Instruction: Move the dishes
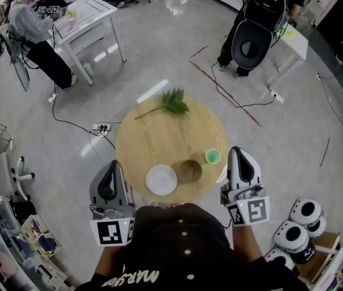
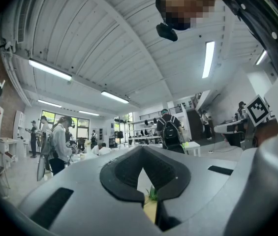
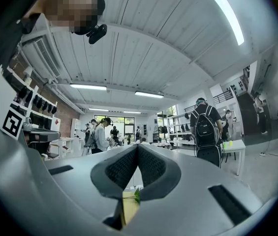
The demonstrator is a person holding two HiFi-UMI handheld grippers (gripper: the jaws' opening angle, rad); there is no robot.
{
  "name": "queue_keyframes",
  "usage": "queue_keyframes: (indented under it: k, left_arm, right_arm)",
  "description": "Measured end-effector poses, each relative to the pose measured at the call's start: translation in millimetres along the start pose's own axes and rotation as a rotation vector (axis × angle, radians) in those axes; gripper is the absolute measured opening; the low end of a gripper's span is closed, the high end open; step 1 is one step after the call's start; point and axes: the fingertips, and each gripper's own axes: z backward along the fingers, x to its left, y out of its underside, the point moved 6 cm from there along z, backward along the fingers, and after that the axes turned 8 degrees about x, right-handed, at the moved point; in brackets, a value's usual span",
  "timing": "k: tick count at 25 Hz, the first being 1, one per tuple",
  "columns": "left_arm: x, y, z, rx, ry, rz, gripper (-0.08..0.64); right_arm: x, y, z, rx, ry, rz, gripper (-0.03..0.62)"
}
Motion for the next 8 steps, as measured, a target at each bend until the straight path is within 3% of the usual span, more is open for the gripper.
queue_keyframes:
  k: [8]
  left_arm:
    - [-5.6, 0.9, 2.0, 0.001, 0.025, 0.002, 0.011]
  right_arm:
    - [3.9, 1.2, 1.3, 0.009, -0.002, 0.007, -0.003]
